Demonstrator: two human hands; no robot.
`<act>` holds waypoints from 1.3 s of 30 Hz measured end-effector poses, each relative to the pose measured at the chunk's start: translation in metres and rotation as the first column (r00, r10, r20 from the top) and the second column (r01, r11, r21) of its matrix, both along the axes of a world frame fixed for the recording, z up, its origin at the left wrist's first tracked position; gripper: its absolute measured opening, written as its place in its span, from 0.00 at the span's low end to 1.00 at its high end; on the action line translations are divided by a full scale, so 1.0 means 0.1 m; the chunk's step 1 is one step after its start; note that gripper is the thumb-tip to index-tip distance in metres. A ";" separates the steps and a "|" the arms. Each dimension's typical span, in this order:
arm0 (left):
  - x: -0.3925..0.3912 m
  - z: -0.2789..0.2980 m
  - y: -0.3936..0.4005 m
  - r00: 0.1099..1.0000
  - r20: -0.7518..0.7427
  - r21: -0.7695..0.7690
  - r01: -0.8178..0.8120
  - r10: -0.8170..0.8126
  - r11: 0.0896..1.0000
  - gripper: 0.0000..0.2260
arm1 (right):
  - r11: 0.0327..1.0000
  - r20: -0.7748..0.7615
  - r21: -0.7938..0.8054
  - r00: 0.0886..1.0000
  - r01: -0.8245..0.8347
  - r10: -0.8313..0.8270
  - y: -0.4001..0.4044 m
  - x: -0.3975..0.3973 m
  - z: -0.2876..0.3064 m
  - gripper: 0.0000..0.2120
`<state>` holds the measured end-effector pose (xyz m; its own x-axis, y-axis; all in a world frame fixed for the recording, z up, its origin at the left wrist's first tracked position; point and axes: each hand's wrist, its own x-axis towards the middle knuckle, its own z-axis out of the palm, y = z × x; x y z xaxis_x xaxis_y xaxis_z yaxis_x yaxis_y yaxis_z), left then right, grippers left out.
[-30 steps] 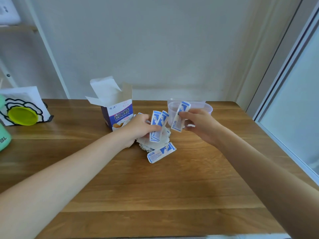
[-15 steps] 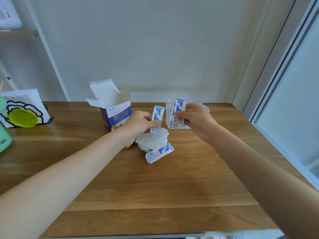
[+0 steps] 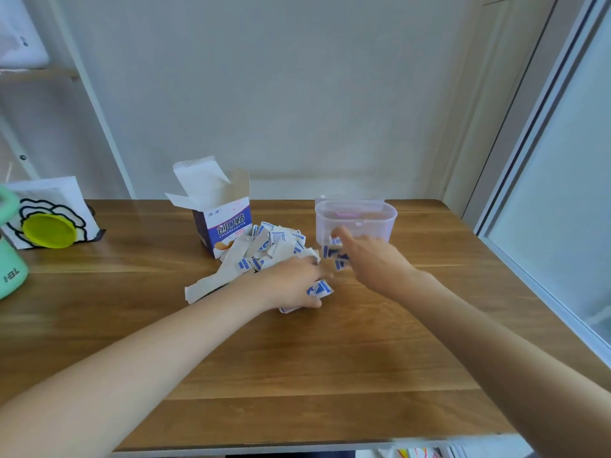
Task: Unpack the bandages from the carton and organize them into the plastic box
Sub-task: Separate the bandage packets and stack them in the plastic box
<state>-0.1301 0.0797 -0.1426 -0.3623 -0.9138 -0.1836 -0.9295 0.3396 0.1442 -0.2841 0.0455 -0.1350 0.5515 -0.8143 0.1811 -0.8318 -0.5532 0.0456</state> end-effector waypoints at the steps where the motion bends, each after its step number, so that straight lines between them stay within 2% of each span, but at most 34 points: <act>1: -0.01 -0.01 -0.01 1.000 0.002 -0.020 0.016 -0.016 1.000 0.22 | 1.000 -0.020 0.012 1.000 -0.020 0.021 0.04 -0.01 -0.07 0.20; 4: -0.02 -0.01 -0.03 0.994 -0.110 -0.032 -0.004 0.001 0.999 0.22 | 0.992 0.055 0.126 0.998 -0.027 0.020 0.04 -0.04 -0.25 0.17; 6: 0.00 -0.01 -0.04 0.962 -0.259 -0.012 -0.092 0.085 0.996 0.21 | 0.976 0.229 0.213 0.970 0.036 -0.086 0.00 -0.06 -0.25 0.09; 7: 0.02 0.01 -0.06 0.926 -0.348 -0.007 -0.159 0.147 0.987 0.18 | 0.963 0.359 0.261 0.919 0.067 -0.161 -0.02 -0.07 -0.22 0.04; 9: 0.07 0.05 -0.12 0.831 -0.493 -0.011 -0.302 0.258 0.953 0.13 | 0.901 0.604 0.427 0.716 0.082 -0.351 -0.07 -0.07 -0.11 0.03; 11: 0.12 0.09 -0.19 0.725 -0.604 0.013 -0.406 0.330 0.914 0.10 | 0.765 0.701 0.637 0.488 -0.101 -0.519 -0.06 -0.06 0.00 0.07; 12: 0.13 0.10 -0.22 0.654 -0.667 0.055 -0.436 0.358 0.898 0.09 | 0.668 0.694 0.705 0.423 -0.237 -0.582 -0.04 -0.05 0.04 0.09; 14: 0.12 0.11 -0.23 0.511 -0.766 0.151 -0.447 0.390 0.882 0.06 | 0.482 0.639 0.765 0.409 -0.428 -0.651 0.02 0.00 0.05 0.09; 15: 0.10 0.11 -0.22 0.469 -0.786 0.185 -0.443 0.402 0.877 0.05 | 0.436 0.628 0.770 0.433 -0.466 -0.647 0.05 0.04 0.04 0.10; 16: 0.07 0.11 -0.21 0.443 -0.799 0.204 -0.436 0.406 0.877 0.05 | 0.436 0.631 0.771 0.458 -0.464 -0.627 0.06 0.07 0.03 0.09; 18: 0.05 0.12 -0.19 0.415 -0.820 0.210 -0.421 0.394 0.882 0.05 | 0.530 0.670 0.743 0.449 -0.410 -0.591 0.07 0.15 0.03 0.07; 19: 0.05 0.15 -0.17 0.441 -0.812 0.193 -0.419 0.384 0.887 0.04 | 0.598 0.694 0.718 0.443 -0.356 -0.568 0.05 0.16 0.04 0.07; 20: 0.08 0.19 -0.14 0.531 -0.766 0.136 -0.418 0.362 0.898 0.04 | 0.677 0.711 0.682 0.466 -0.276 -0.526 0.03 0.16 0.05 0.07; 21: 0.13 0.21 -0.11 0.695 -0.641 0.038 -0.394 0.325 0.918 0.04 | 0.777 0.705 0.610 0.554 -0.157 -0.442 0.00 0.14 0.06 0.08; 22: 0.19 0.22 -0.07 0.865 -0.425 -0.073 -0.325 0.265 0.943 0.06 | 0.875 0.641 0.482 0.697 -0.039 -0.322 -0.02 0.10 0.07 0.11; 23: 0.25 0.21 -0.03 0.965 -0.184 -0.143 -0.216 0.188 0.966 0.09 | 0.943 0.511 0.331 0.834 0.032 -0.208 -0.05 0.07 0.05 0.13; 24: 0.30 0.17 0.00 0.994 0.007 -0.162 -0.107 0.110 0.981 0.13 | 0.979 0.368 0.198 0.921 0.052 -0.123 -0.06 0.05 0.02 0.15; 25: 0.34 0.11 0.03 0.991 0.119 -0.160 -0.033 0.053 0.986 0.15 | 0.992 0.254 0.121 0.965 0.042 -0.072 -0.05 0.04 -0.03 0.17; 26: 0.36 0.06 0.05 0.987 0.157 -0.158 -0.004 0.029 0.987 0.15 | 0.995 0.178 0.094 0.983 0.019 -0.035 -0.04 0.04 -0.10 0.17; 29: 0.40 0.02 0.05 0.997 0.077 -0.190 0.007 0.007 0.982 0.12 | 0.995 0.079 0.094 0.996 -0.039 0.032 -0.02 0.04 -0.30 0.18; 31: 0.42 0.04 0.05 1.000 0.000 -0.164 -0.023 0.023 0.986 0.10 | 0.994 0.144 0.103 0.989 -0.025 0.010 -0.04 0.03 -0.32 0.16; 32: 0.43 0.06 0.04 0.997 -0.063 -0.139 -0.053 0.045 0.989 0.10 | 0.992 0.237 0.128 0.971 0.009 -0.039 -0.06 0.02 -0.30 0.13; 34: 0.44 0.09 0.03 0.966 -0.227 -0.062 -0.136 0.119 0.989 0.08 | 0.967 0.459 0.244 0.870 0.070 -0.178 -0.09 0.01 -0.20 0.08; 36: 0.46 0.13 0.03 0.922 -0.336 -0.020 -0.213 0.194 0.977 0.07 | 0.922 0.616 0.384 0.730 0.048 -0.294 -0.10 0.01 -0.10 0.07; 39: 0.47 0.17 0.00 0.895 -0.359 -0.031 -0.295 0.265 0.955 0.09 | 0.835 0.701 0.545 0.587 -0.074 -0.406 -0.07 0.04 0.00 0.07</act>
<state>-0.0834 0.0795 -0.1257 -0.1162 -0.9931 -0.0125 -0.8839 0.0977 0.4573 -0.2804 0.0388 -0.1348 0.2375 -0.9711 0.0257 -0.4841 -0.1413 -0.8636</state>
